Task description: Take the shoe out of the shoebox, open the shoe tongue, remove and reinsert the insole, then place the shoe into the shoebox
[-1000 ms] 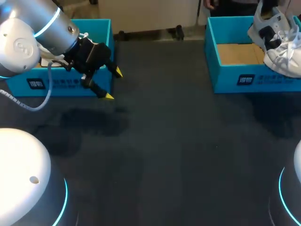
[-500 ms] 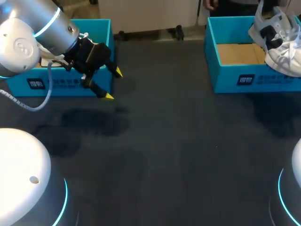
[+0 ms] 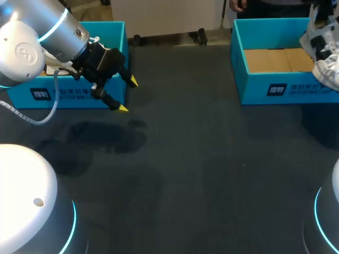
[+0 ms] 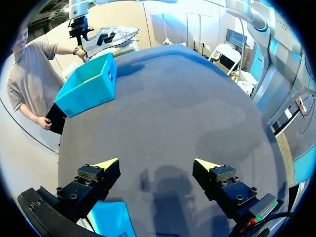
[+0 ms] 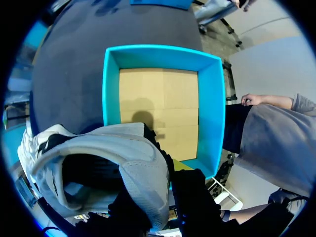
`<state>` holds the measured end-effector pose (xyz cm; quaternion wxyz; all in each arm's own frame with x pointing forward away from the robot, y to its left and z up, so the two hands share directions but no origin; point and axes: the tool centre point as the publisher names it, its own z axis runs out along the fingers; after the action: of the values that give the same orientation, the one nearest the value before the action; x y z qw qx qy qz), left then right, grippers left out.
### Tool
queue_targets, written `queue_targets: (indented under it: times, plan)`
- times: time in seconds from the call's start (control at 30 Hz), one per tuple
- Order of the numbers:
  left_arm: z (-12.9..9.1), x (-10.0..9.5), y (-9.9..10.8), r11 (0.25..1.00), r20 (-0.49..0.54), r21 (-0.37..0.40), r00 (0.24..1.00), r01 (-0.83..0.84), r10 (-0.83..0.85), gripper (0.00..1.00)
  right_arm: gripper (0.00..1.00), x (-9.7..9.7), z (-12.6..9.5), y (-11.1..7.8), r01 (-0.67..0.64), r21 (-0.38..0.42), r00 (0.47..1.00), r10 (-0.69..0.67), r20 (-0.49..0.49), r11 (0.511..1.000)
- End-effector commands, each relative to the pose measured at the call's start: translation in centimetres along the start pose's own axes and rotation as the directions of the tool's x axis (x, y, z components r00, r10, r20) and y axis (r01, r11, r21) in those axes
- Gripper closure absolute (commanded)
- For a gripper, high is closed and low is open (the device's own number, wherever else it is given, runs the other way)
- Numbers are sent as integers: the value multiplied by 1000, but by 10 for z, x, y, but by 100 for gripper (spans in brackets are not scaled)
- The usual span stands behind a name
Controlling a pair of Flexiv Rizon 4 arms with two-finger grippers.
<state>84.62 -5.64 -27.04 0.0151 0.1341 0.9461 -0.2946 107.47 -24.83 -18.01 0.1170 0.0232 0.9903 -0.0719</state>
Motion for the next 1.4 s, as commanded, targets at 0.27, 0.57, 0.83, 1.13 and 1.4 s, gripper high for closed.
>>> queue_targets:
  times: [0.27, 0.57, 0.83, 1.13, 1.4]
  plan:
    - [0, 1, 0, 1000, 1, -2, 1000, -1, 1, 0, 100, -26, 3, -53, 6, -7, 1000, -7, -16, 1000]
    - [0, 1, 0, 1000, 1, -2, 1000, -1, 1, 0, 100, -27, 23, -72, 43, -5, 998, -43, -43, 999]
    - [0, 1, 0, 1000, 1, -2, 1000, -1, 1, 0, 100, -27, 23, -72, 43, -5, 998, -43, -43, 999]
    - [0, 1, 0, 1000, 1, -2, 1000, -1, 1, 0, 100, -26, 29, -65, -57, -3, 996, 56, -72, 998]
    - [0, 1, 0, 1000, 1, -2, 1000, -1, 1, 0, 100, -20, 29, -64, -408, 23, 910, 409, -66, 913]
